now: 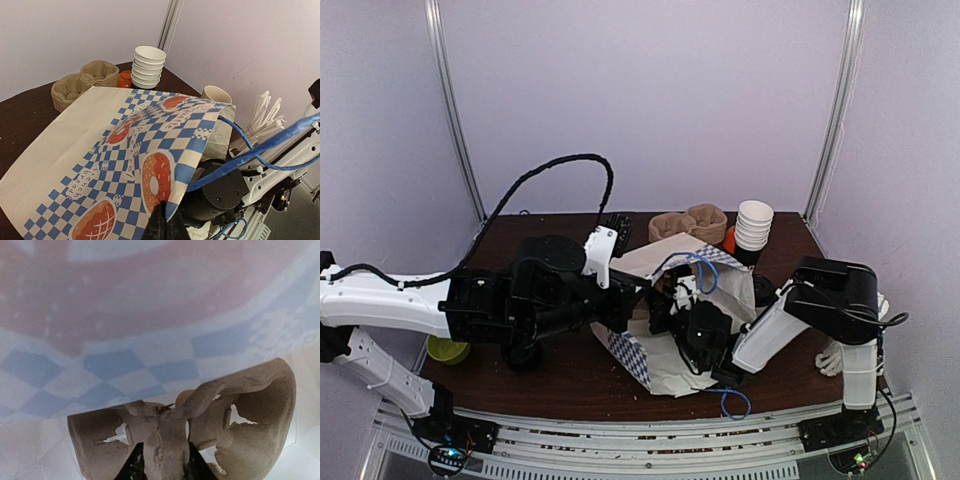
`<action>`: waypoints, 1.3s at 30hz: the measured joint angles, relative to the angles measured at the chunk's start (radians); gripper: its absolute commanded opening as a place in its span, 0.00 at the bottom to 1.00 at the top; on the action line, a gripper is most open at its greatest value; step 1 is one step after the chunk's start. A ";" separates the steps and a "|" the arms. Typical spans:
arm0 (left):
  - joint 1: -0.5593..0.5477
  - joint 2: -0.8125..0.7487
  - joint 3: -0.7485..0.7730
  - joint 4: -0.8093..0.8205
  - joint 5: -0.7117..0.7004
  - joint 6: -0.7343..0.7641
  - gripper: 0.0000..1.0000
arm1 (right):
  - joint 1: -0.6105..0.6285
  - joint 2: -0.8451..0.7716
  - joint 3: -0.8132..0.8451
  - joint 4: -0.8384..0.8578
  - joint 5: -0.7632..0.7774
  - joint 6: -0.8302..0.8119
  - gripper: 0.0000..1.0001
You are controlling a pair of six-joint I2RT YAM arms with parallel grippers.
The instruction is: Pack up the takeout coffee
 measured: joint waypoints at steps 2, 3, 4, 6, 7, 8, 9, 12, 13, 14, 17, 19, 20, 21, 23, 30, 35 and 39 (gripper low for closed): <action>0.001 0.001 0.000 0.009 0.018 0.000 0.00 | 0.000 0.018 0.027 -0.001 0.000 0.002 0.26; 0.003 0.001 0.001 0.011 0.024 0.000 0.00 | 0.000 0.026 0.037 -0.001 -0.001 0.005 0.28; 0.004 0.001 0.001 0.014 0.032 0.000 0.00 | 0.000 0.037 0.046 -0.002 -0.002 0.009 0.30; 0.007 0.002 0.001 0.015 0.045 0.000 0.00 | -0.002 0.060 0.059 -0.006 -0.006 0.017 0.40; 0.007 0.002 0.001 0.015 0.050 0.000 0.00 | -0.002 0.068 0.060 -0.009 -0.010 0.021 0.46; 0.007 0.002 0.001 0.015 0.054 0.000 0.00 | -0.003 0.073 0.060 -0.014 -0.013 0.027 0.51; 0.007 0.002 0.001 0.015 0.057 0.000 0.00 | -0.003 0.077 0.060 -0.021 -0.021 0.034 0.55; 0.007 0.002 0.001 0.015 0.058 0.000 0.00 | -0.003 0.077 0.060 -0.033 -0.045 0.045 0.62; 0.007 0.002 0.001 0.015 0.058 0.000 0.00 | -0.003 0.077 0.060 -0.035 -0.054 0.049 0.63; 0.007 0.002 0.001 0.015 0.057 0.000 0.00 | -0.003 0.077 0.060 -0.037 -0.060 0.053 0.65; 0.007 0.002 0.001 0.015 0.055 0.000 0.00 | -0.003 0.074 0.053 -0.045 -0.087 0.069 0.71; 0.007 0.002 0.001 0.015 0.049 -0.001 0.00 | -0.003 0.052 0.024 -0.060 -0.109 0.076 0.74; 0.007 0.002 0.001 0.014 0.045 -0.002 0.00 | -0.003 0.035 0.008 -0.072 -0.120 0.080 0.75; 0.006 0.001 0.001 0.014 0.039 -0.003 0.00 | -0.003 0.006 -0.013 -0.098 -0.136 0.084 0.76; 0.006 -0.001 0.001 0.014 0.026 -0.008 0.00 | -0.002 -0.075 -0.050 -0.170 -0.170 0.090 0.77; 0.022 -0.046 -0.026 0.013 -0.019 -0.023 0.00 | 0.047 -0.482 -0.148 -0.433 -0.286 0.072 0.80; 0.029 -0.064 -0.047 0.013 -0.032 -0.023 0.00 | 0.098 -0.691 -0.211 -0.630 -0.352 0.061 0.80; 0.031 -0.077 -0.060 0.010 -0.034 -0.022 0.00 | 0.132 -0.841 -0.247 -0.805 -0.375 0.060 0.79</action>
